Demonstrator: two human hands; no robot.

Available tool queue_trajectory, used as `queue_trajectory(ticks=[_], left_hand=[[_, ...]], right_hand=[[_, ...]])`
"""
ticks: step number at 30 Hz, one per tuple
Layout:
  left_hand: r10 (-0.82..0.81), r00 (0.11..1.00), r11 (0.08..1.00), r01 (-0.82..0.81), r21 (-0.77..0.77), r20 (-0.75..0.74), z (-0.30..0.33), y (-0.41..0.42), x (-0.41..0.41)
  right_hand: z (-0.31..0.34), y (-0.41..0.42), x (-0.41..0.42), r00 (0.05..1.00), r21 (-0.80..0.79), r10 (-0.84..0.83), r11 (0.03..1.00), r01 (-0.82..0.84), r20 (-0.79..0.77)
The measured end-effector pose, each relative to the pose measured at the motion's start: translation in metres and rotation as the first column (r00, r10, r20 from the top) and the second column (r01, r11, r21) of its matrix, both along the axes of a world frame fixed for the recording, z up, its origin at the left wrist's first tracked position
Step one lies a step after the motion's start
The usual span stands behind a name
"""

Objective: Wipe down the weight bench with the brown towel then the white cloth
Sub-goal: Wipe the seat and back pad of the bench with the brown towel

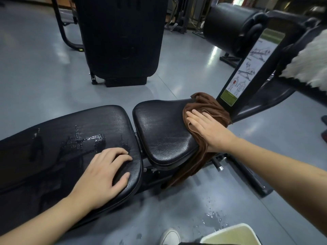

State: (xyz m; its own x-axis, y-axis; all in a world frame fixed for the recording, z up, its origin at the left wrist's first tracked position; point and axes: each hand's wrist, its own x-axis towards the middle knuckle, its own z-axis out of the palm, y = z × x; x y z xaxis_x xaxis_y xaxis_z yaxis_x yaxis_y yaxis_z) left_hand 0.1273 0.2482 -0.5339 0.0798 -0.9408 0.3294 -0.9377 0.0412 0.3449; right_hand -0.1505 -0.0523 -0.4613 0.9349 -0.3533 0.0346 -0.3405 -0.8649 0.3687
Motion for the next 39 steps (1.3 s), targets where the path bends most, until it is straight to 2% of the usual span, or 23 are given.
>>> queue_trajectory(ticks=[8,14,20,32,39], left_hand=[[0.007,1.000,1.000,-0.007,-0.002,0.011,0.002,0.001,-0.002],[0.012,1.000,1.000,-0.012,-0.007,0.018,0.001,0.001,-0.002],[0.013,0.999,1.000,-0.012,-0.020,0.036,0.002,0.001,-0.002],[-0.003,0.998,0.998,0.007,-0.063,0.060,0.002,0.002,-0.002],[-0.058,0.991,0.990,0.073,-0.124,0.120,0.004,0.003,-0.005]], right_hand=[[-0.016,0.047,0.025,0.995,0.103,0.101,0.989,-0.103,0.023],[-0.027,0.075,0.046,0.983,0.107,0.181,0.977,-0.182,0.020],[-0.032,0.093,0.082,0.937,0.188,0.349,0.920,-0.345,0.012],[-0.021,0.076,0.105,0.941,0.298,0.329,0.893,-0.338,0.080],[-0.016,0.043,0.157,0.984,0.376,0.161,0.910,-0.176,0.070]])
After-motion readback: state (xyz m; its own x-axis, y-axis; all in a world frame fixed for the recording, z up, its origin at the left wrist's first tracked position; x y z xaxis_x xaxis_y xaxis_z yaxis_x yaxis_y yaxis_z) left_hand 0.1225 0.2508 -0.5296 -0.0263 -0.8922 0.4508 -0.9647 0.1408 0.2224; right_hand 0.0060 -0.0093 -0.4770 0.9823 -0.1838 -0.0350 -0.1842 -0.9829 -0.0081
